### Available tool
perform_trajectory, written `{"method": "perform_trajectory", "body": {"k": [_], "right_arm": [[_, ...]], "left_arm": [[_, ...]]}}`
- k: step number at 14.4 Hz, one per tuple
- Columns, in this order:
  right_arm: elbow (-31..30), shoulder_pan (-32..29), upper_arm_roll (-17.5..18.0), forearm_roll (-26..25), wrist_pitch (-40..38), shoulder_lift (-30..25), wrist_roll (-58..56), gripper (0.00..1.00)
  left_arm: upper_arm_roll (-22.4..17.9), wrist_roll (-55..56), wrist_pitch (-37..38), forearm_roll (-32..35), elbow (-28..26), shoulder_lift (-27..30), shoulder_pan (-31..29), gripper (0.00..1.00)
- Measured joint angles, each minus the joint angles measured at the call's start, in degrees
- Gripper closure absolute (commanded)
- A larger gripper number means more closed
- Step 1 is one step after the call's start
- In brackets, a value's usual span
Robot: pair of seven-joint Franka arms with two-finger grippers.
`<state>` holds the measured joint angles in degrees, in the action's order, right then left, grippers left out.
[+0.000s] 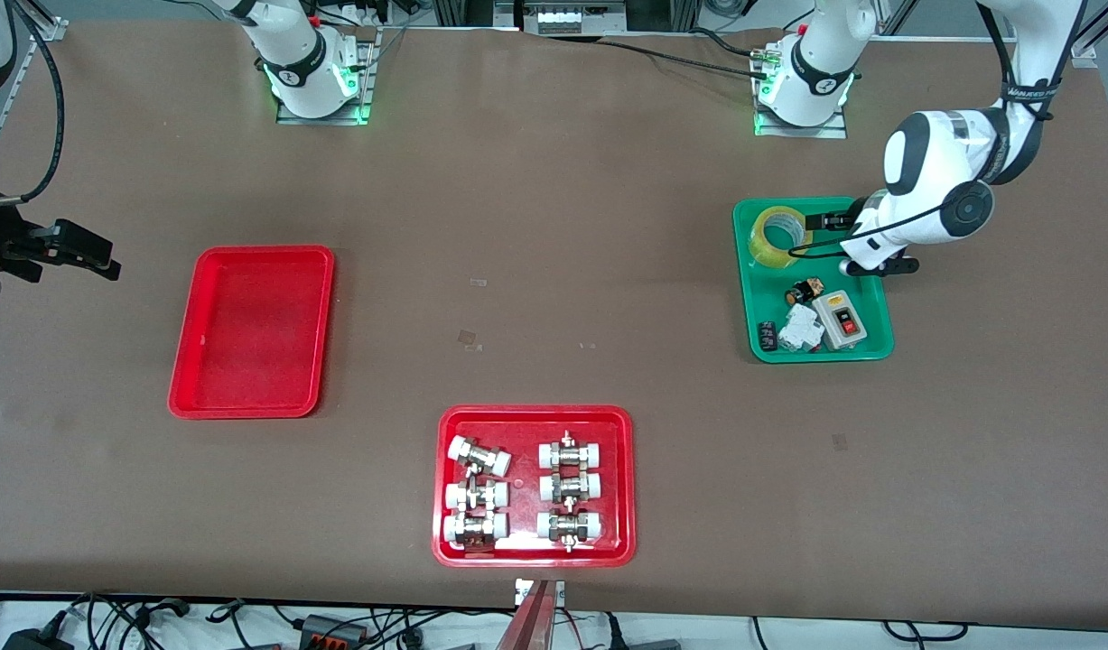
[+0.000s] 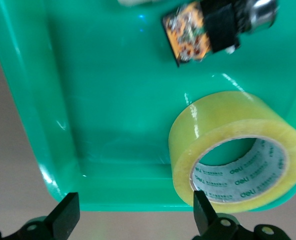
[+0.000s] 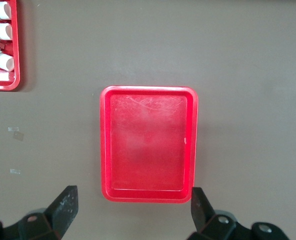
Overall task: Left arm passes tape to right arm into tray
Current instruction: 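Close the left gripper on the rim of the yellow tape roll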
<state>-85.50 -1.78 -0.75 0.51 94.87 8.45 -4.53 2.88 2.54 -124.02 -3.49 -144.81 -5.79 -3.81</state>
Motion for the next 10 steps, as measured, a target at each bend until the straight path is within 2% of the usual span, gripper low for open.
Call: {"method": "perform_trajectory", "body": {"k": [5, 6, 7, 10], "right_arm": [[0.0, 0.0, 0.0, 0.0, 0.1, 0.0, 0.0, 0.00], [0.0, 0.0, 0.0, 0.0, 0.1, 0.0, 0.0, 0.00], [0.0, 0.0, 0.0, 0.0, 0.1, 0.0, 0.2, 0.00], [0.0, 0.1, 0.1, 0.0, 0.0, -0.1, 3.6, 0.00]], "left_arm": [[0.1, 0.3, -0.3, -5.1, 0.0, -2.9, 0.0, 0.00], [0.1, 0.3, -0.4, -6.2, 0.0, -3.4, 0.0, 0.04], [0.1, 0.3, -0.5, -7.0, 0.0, -3.7, 0.0, 0.15], [0.1, 0.7, -0.5, -7.9, 0.0, -4.1, 0.0, 0.60]]}}
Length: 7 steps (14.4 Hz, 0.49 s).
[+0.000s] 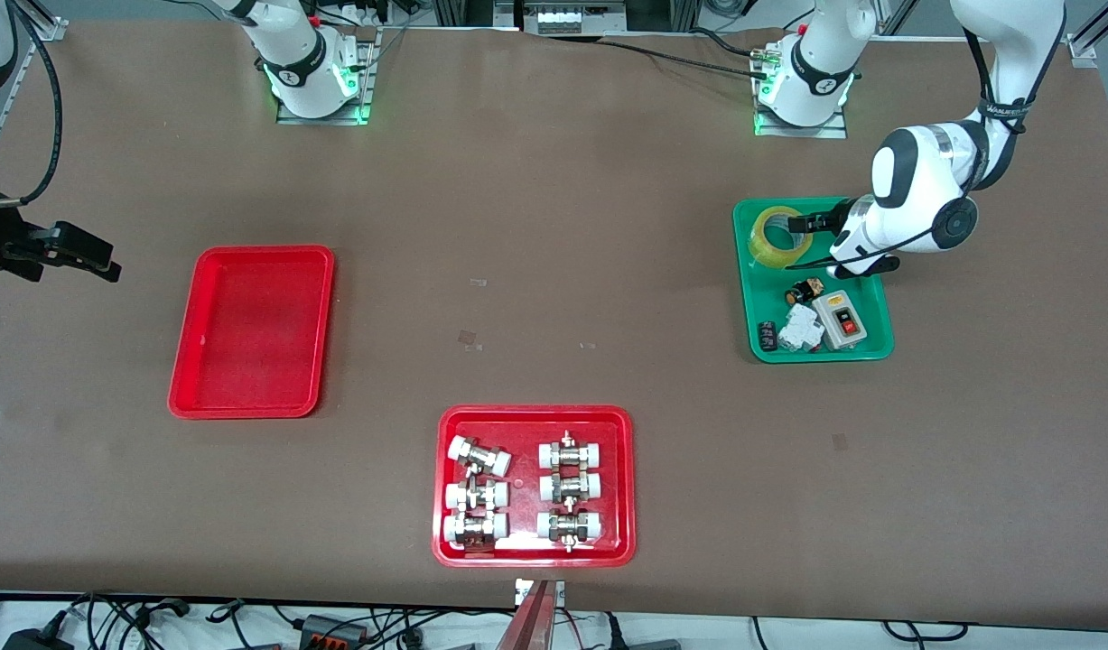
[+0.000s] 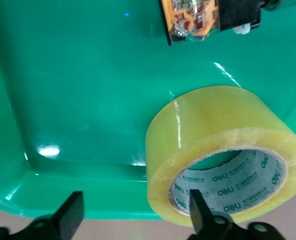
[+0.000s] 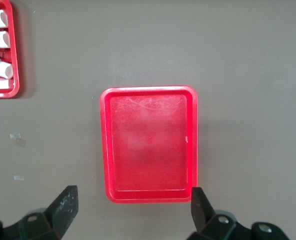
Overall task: Left arm passes tape to right arm into tray
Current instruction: 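Close the left gripper on the rim of the yellow tape roll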
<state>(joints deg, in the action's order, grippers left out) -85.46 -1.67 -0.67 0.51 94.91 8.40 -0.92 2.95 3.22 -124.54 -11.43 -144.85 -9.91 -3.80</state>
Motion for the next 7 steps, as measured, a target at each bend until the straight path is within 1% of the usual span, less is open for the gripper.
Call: {"method": "perform_trajectory", "body": {"k": [1, 2, 4, 6, 7], "right_arm": [[0.0, 0.1, 0.1, 0.0, -0.1, 0.0, 0.2, 0.00], [0.0, 0.1, 0.1, 0.0, -0.5, 0.0, 0.1, 0.00], [0.0, 0.1, 0.2, 0.0, -1.0, 0.0, -0.4, 0.00], [0.0, 0.1, 0.2, 0.0, -1.0, 0.0, -0.5, 0.00], [0.0, 0.1, 0.2, 0.0, -1.0, 0.0, -0.6, 0.00]], "left_arm": [[0.0, 0.1, 0.0, -0.5, 0.1, 0.0, 0.0, 0.67], [0.1, 0.2, 0.0, -1.3, 0.2, 0.0, 0.1, 0.77], [0.2, 0.4, 0.0, -2.4, 0.4, 0.0, 0.1, 0.88], [0.2, 0.5, 0.0, -3.6, 0.6, 0.0, 0.1, 0.95], [0.2, 0.6, 0.0, -3.7, 0.8, 0.0, 0.1, 0.96]]}}
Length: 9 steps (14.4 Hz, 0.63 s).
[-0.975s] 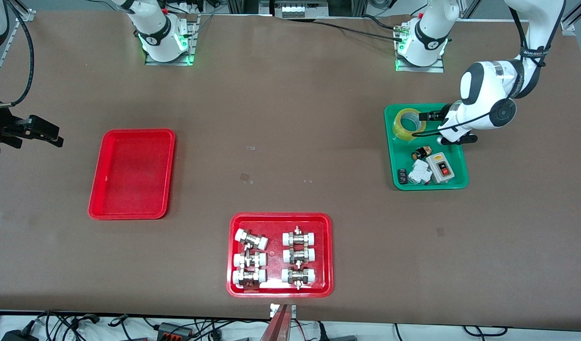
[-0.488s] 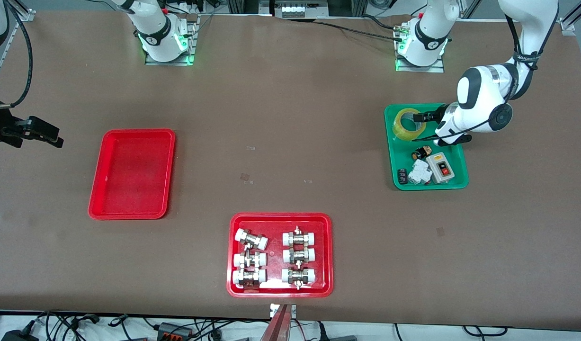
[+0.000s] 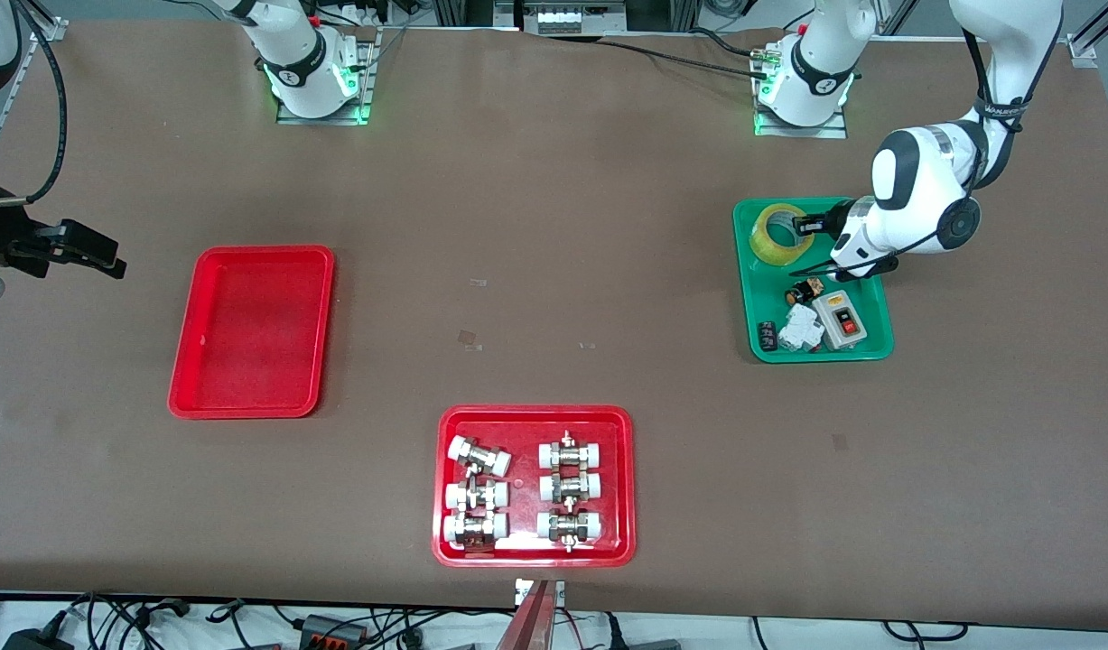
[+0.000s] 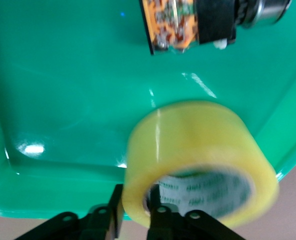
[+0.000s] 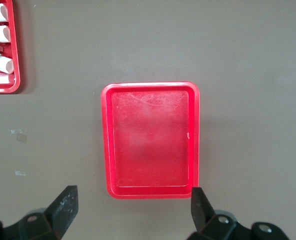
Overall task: Left arm passes tape to right arm into tray
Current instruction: 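Close the left gripper on the rim of the yellow tape roll, then lift the tape with the left gripper while the right gripper approaches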
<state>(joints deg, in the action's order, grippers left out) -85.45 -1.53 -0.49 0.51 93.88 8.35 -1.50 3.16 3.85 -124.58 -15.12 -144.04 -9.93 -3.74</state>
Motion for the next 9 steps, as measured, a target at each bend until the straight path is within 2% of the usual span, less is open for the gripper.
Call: {"method": "perform_trajectory", "body": {"k": [3, 5, 9], "right_arm": [[0.0, 0.0, 0.0, 0.0, -0.1, 0.0, 0.0, 0.00], [0.0, 0.0, 0.0, 0.0, 0.0, 0.0, 0.0, 0.00], [0.0, -0.1, 0.0, 0.0, 0.0, 0.2, 0.0, 0.00]], "left_arm": [[0.0, -0.1, 0.1, 0.0, 0.3, 0.0, 0.0, 0.96], [0.0, -0.2, 2.5, 0.0, 3.3, 0.4, 0.0, 0.96], [0.3, -0.2, 19.2, 0.0, 18.3, 2.2, 0.5, 0.96]]}}
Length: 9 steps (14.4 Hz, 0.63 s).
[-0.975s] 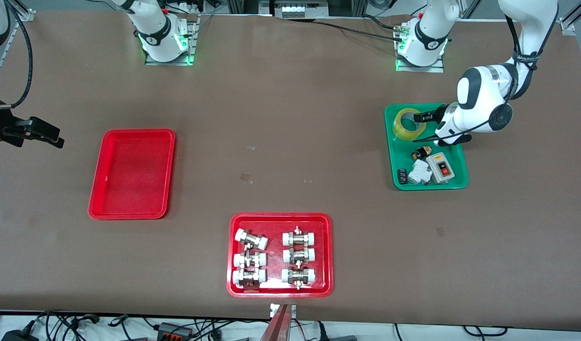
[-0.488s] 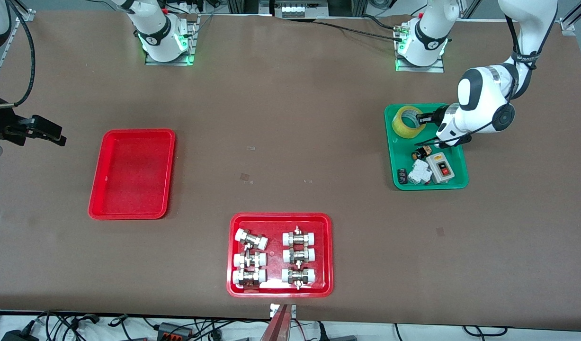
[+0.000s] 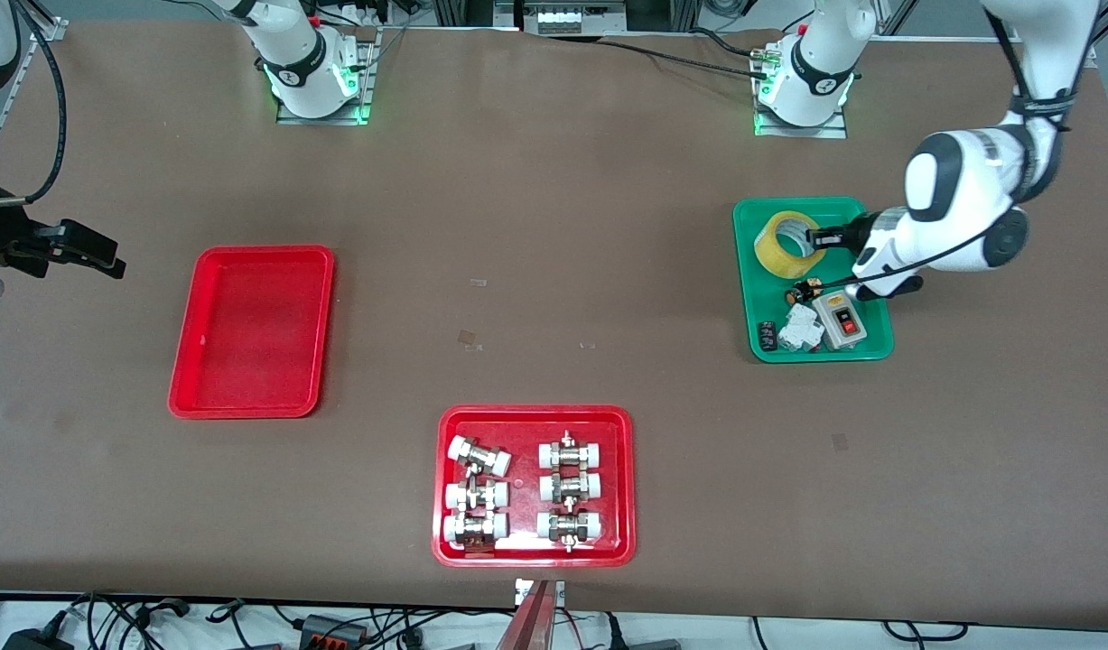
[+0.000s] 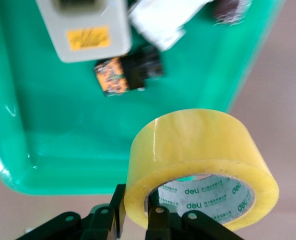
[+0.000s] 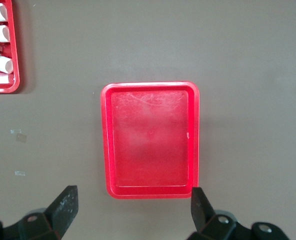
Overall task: Left arm passes tape to right arm into tray
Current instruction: 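Lift the tape with the left gripper while the right gripper approaches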
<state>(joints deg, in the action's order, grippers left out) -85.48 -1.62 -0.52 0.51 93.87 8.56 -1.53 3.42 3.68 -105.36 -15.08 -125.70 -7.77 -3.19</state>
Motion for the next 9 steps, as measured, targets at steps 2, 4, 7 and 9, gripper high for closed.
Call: {"method": "perform_trajectory", "body": {"k": [2, 4, 7, 9], "right_arm": [[-0.1, 0.2, 0.1, 0.0, 0.0, 0.8, -0.1, 0.00], [-0.2, 1.1, 0.6, 0.1, 0.0, 2.5, -0.2, 0.00], [-0.2, 4.2, 0.9, 0.2, 0.1, 5.3, -0.2, 0.00], [-0.2, 6.0, 1.1, 2.9, 0.1, 6.1, -0.2, 0.00]], "left_arm": [[1.6, 0.9, 6.8, 0.0, 7.9, 0.1, 1.8, 0.96], [4.0, 4.2, 11.2, -0.2, 15.1, -0.3, 4.7, 0.96], [6.9, 12.2, 16.1, -6.9, 26.1, -2.6, 10.7, 0.98], [7.3, 16.2, 16.2, -12.8, 30.8, -4.1, 15.2, 0.99]]}}
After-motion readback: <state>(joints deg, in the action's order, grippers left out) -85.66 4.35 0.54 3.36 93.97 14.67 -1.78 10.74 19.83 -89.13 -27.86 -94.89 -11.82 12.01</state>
